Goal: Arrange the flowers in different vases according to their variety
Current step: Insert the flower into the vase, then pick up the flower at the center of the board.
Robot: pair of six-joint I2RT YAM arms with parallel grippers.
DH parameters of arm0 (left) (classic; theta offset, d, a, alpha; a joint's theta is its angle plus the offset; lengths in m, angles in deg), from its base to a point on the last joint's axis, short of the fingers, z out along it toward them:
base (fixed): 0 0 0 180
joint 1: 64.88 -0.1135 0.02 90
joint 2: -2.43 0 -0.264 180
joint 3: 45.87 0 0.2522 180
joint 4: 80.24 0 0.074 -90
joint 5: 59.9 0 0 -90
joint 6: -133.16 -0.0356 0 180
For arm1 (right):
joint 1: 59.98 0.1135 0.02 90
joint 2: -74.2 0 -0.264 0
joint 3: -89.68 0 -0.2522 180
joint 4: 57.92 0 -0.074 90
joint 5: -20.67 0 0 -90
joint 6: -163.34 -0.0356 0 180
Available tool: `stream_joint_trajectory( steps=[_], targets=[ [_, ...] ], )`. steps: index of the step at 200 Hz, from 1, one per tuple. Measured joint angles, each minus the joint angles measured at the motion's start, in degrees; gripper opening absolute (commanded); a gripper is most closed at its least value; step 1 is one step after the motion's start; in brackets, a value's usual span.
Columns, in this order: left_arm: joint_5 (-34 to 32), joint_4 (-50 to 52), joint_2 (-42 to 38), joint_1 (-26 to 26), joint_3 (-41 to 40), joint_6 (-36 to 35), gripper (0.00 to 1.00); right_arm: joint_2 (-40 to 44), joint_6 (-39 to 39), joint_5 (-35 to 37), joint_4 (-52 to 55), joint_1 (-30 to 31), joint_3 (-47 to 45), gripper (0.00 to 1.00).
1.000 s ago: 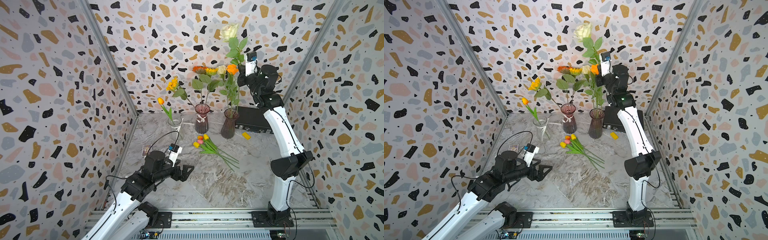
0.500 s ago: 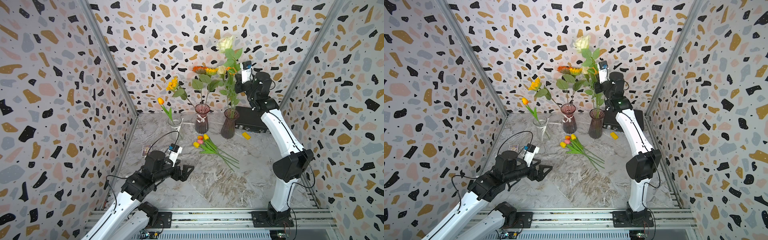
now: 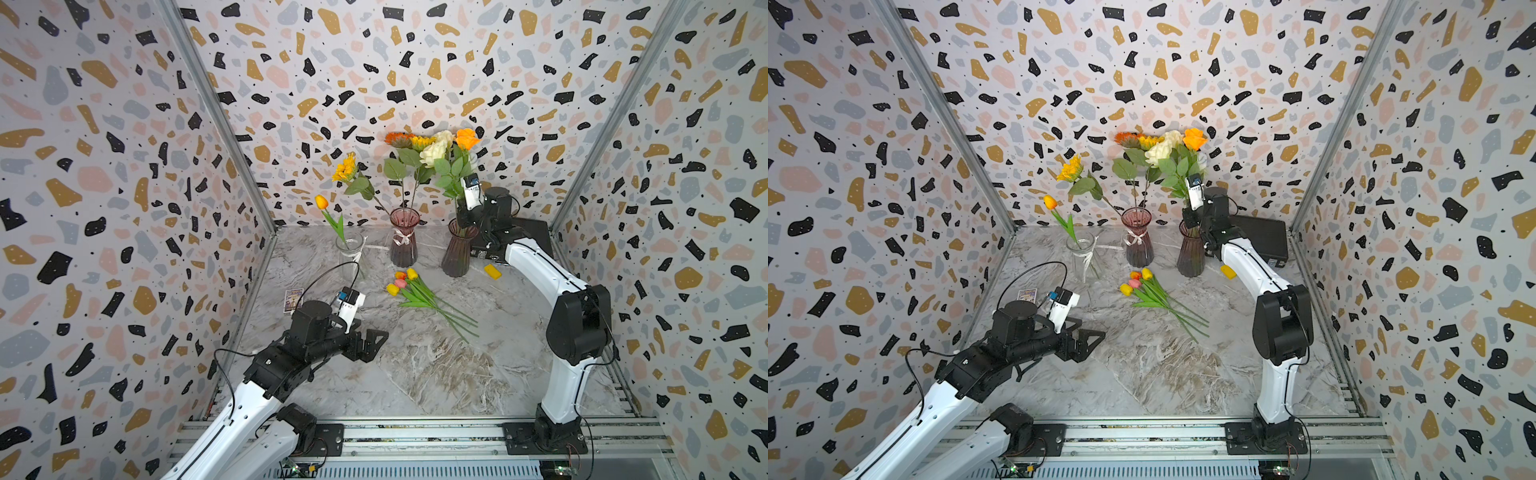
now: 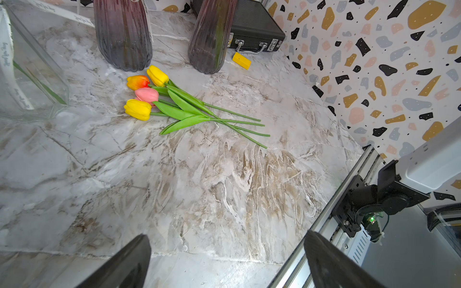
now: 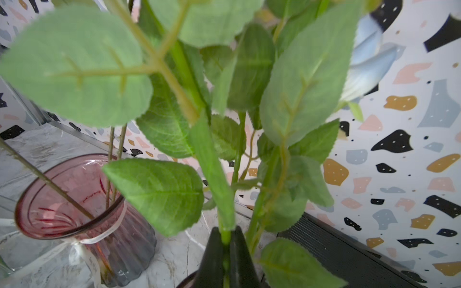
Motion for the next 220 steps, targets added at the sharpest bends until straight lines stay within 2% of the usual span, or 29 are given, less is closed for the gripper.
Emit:
stream_joint_trajectory(
  steps=[22, 36, 47, 114, 220],
  targets=[
    [0.0, 0.0, 0.0, 0.0, 0.0, 0.0, 1.0, 0.3, -0.5, 0.7, -0.5, 0.0, -0.3, 0.37],
    [0.0, 0.0, 0.0, 0.0, 0.0, 0.0, 1.0, 0.7, -0.4, 1.3, -0.8, 0.0, -0.7, 0.46],
    [0.0, 0.0, 0.0, 0.0, 0.0, 0.0, 1.0, 1.2, 0.1, 1.5, -0.8, 0.0, -1.0, 0.51],
    [-0.2, 0.0, -0.1, 0.0, 0.0, 0.0, 1.0, 8.1, -0.1, 1.9, -0.8, 0.0, -6.6, 0.53],
    [-1.1, -0.3, -1.5, 0.0, 0.0, 1.0, 1.0, 30.7, 0.7, 2.4, 1.6, 0.0, -20.6, 0.53]
  ],
)
